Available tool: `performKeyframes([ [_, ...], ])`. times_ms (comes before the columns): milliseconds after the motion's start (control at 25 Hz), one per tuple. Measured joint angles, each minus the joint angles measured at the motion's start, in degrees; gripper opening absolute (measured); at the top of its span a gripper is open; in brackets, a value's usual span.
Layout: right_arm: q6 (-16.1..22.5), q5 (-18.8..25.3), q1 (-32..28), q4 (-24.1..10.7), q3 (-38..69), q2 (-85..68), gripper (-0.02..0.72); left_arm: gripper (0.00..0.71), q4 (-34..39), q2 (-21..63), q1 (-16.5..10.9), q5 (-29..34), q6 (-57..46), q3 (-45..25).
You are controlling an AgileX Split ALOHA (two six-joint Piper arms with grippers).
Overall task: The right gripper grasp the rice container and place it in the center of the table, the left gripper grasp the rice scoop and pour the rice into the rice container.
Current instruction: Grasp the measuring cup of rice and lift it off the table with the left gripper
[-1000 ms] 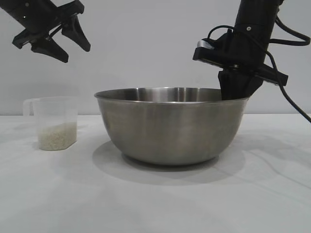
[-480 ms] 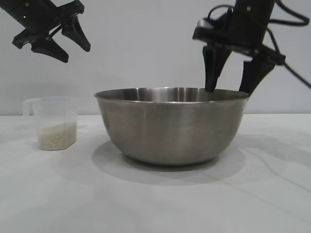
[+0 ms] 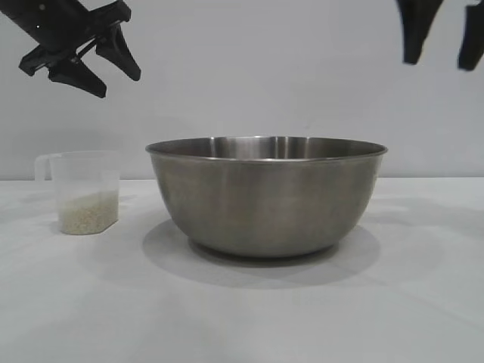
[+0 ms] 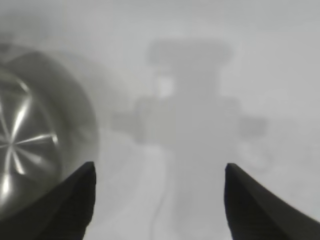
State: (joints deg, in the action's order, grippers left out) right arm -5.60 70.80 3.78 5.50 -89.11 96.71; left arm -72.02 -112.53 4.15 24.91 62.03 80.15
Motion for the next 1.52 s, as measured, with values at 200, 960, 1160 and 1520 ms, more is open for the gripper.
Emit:
performKeyframes([
  [200, 0.65, 0.17, 0.00, -0.54, 10.28, -10.65, 0.456, 0.391, 0.91, 0.00, 0.00, -0.05, 0.00, 0.00],
  [960, 4.40, 1.52, 0.00, -1.62, 41.34, -61.65, 0.456, 0.391, 1.04, 0.00, 0.00, -0.05, 0.00, 0.00],
  [1160, 4.65, 0.24, 0.00, -1.62, 48.42, -75.36, 0.456, 0.391, 1.04, 0.00, 0.00, -0.28, 0.00, 0.00],
  [1520, 4.65, -3.51, 0.00, -1.75, 58.03, -93.28, 0.456, 0.391, 1.04, 0.00, 0.00, -0.76, 0.00, 0.00],
])
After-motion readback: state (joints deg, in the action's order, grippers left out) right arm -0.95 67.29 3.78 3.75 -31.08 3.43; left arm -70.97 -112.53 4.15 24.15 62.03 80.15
